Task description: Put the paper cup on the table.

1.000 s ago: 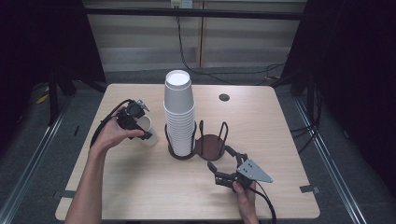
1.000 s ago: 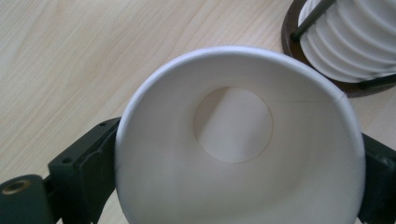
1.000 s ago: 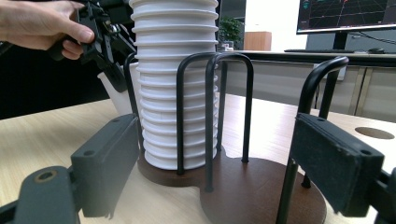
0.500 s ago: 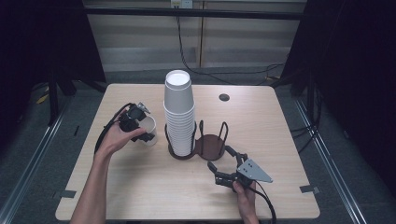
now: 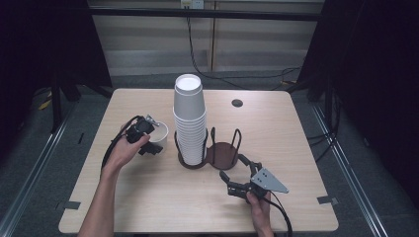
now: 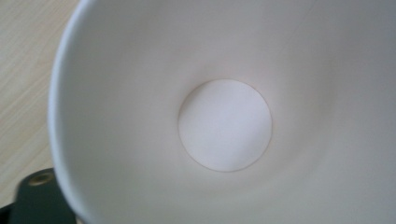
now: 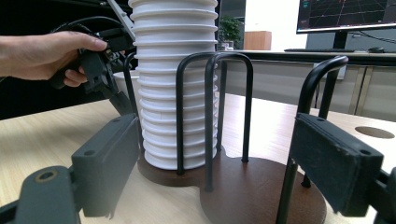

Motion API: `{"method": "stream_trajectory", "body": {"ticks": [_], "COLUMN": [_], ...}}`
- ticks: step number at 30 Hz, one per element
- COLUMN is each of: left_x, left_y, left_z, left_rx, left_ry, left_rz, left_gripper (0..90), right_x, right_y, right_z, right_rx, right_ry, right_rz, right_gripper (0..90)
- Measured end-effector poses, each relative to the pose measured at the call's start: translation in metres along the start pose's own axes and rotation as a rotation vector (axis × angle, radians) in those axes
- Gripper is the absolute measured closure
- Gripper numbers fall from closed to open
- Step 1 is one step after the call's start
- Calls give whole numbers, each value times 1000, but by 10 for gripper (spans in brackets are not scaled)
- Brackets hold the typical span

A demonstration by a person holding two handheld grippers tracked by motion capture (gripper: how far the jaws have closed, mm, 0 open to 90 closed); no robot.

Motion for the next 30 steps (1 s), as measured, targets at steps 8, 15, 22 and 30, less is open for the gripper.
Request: {"method": "stream_trajectory", "body": {"ticks": [8, 15, 22, 30], "left_x": [-3, -4, -6, -10], "left_y": [12, 16, 17, 20], "left_z": [-1, 13, 31, 49], "left_rx": [-34, -82, -152, -324], "left_ry": [-2, -84, -84, -71], "left_rz": [-9, -58, -13, 78], "left_gripper": [169, 167, 163, 161], "right_x": [0, 0, 0, 0], "right_y": [0, 0, 0, 0], "right_z": [0, 0, 0, 0], "right_rx": [2, 1, 1, 0], "right_ry": [-4, -3, -2, -1], "right_rz": [-1, -1, 0, 0], "right_gripper": [151, 151, 151, 148]}}
Point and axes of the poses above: each handheld gripper's, and its own axes: z roughly backward along the jaws, y roughly out of its underside, x roughly to its left, the point moved 5 cm from there along -z, roughly forward along the jaws, and after that the axes turned 11 degrees about -z, right-handed, at the moved point
